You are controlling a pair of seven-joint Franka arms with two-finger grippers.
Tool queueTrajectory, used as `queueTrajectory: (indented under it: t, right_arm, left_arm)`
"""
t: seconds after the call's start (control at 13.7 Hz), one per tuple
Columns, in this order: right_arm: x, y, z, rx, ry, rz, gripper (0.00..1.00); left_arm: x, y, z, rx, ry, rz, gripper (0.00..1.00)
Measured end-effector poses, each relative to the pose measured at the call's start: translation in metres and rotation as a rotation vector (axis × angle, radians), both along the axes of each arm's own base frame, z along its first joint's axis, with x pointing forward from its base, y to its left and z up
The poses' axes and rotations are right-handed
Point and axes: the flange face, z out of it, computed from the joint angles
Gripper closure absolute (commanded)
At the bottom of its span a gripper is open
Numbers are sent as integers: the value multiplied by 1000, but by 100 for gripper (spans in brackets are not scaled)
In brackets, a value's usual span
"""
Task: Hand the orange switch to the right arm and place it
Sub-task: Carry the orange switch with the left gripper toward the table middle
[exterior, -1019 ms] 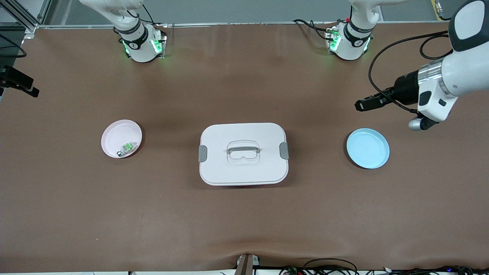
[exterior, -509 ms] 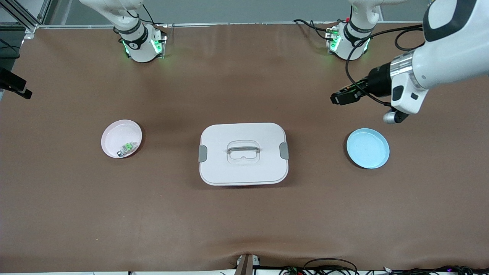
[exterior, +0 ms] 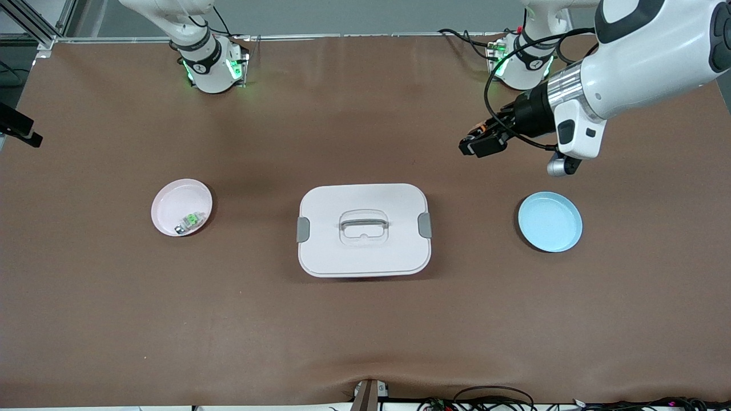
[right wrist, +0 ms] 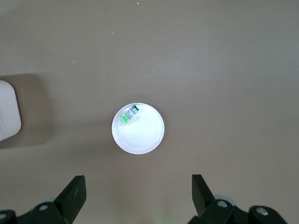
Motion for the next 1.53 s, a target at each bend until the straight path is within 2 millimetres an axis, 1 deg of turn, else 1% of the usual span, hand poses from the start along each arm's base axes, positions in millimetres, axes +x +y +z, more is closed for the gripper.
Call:
queueTrajectory:
  t: [0.15, 0.22, 0.29, 0.44, 0.65, 0.8, 1.02, 1.24, 1.38, 1.53]
  right_arm:
    - [-1, -9, 0, 2, -1, -12, 0]
    - [-2, -10, 0, 16, -2, -15, 0]
    - [-3, -7, 2, 53, -6, -12, 0]
    - [-7, 3, 10, 167, -26, -5, 0]
    - [-19, 16, 28, 395, -55, -8, 0]
    - [-26, 24, 36, 462, -71, -10, 0]
    - [-38, 45, 36, 568, -90, -12, 0]
    - [-57, 70, 24, 602, -137, -51, 0]
    - [-71, 93, 21, 600, -147, -69, 0]
    - [-78, 121, 22, 614, -142, -85, 0]
  left_arm:
    - [-3, -17, 4, -8, 4, 57, 59]
    - [-5, -25, 7, -11, 7, 85, 59]
    - [-6, -31, 8, -15, 9, 111, 59]
    - [-10, -44, 12, -22, 21, 166, 59]
    - [-18, -68, 18, -37, 55, 264, 59]
    - [-25, -85, 19, -45, 90, 316, 59]
    - [-37, -110, 17, -47, 156, 368, 59]
    - [-51, -137, 17, -48, 218, 400, 59]
    - [-61, -154, 13, -39, 261, 415, 59]
    - [-69, -172, 12, -40, 298, 425, 59]
